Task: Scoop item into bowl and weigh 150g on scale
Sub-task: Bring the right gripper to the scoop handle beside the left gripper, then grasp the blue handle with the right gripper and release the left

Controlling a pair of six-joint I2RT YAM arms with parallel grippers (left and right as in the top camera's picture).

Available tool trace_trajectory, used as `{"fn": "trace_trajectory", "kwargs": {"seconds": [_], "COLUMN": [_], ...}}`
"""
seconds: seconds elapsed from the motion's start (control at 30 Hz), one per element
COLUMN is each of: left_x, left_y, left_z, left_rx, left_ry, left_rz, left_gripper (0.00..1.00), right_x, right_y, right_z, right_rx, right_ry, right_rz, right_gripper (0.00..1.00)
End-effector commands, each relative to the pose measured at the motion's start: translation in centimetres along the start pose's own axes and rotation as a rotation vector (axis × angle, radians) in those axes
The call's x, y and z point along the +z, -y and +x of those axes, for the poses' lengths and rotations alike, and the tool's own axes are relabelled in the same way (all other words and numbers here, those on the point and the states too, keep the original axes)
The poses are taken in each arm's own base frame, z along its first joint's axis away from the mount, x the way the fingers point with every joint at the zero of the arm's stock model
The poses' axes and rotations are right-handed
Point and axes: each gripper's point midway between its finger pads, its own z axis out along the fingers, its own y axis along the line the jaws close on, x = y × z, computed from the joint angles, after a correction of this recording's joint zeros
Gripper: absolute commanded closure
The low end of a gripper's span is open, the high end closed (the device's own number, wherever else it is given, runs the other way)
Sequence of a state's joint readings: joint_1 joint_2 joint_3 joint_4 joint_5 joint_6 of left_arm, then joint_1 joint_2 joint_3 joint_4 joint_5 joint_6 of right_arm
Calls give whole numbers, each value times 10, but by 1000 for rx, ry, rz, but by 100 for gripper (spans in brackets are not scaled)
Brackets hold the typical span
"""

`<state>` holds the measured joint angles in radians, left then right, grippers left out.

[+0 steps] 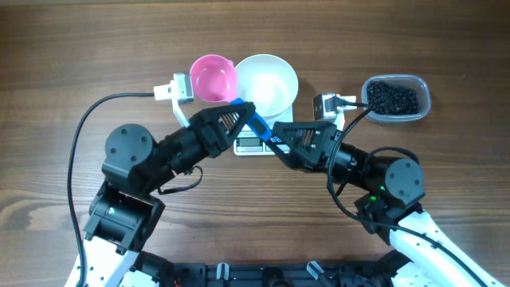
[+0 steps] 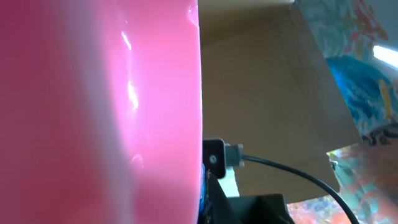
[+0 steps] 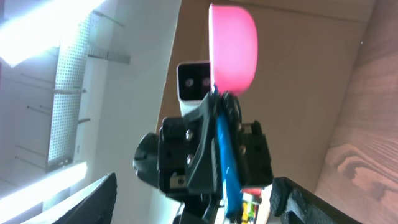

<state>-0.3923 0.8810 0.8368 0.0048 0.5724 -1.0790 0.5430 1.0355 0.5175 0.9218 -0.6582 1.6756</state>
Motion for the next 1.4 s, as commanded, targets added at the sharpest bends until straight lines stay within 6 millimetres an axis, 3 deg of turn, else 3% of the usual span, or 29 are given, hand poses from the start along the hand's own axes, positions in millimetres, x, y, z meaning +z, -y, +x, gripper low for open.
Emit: {"fn": "trace_trajectory", "kwargs": {"seconds": [0.0,0.07,0.4,0.93,1.37], "left_x": [3,5,6,16,17], "left_y": [3,4,3,-13,-7], "left_z": [5,6,4,4,-2], "left_rx": [-3,-2,-2,-32,-33], "left_ry": [4,7,27,14,40], "left_rz": [3,2,-8,-47,-25], "left_gripper": [96,96,96,96,96], "right_x": [5,6,5,6,6], "right_y": [-4,-2,-2,-1,-1], "right_z": [-6,-7,-15,-11,-11], "right_rx": [0,3,6,14,41], "right_ry": [28,28,76,50,50], "right_rz": [-14,-10,-11,-8,-8], "right_gripper": [19,19,49,52,56]}}
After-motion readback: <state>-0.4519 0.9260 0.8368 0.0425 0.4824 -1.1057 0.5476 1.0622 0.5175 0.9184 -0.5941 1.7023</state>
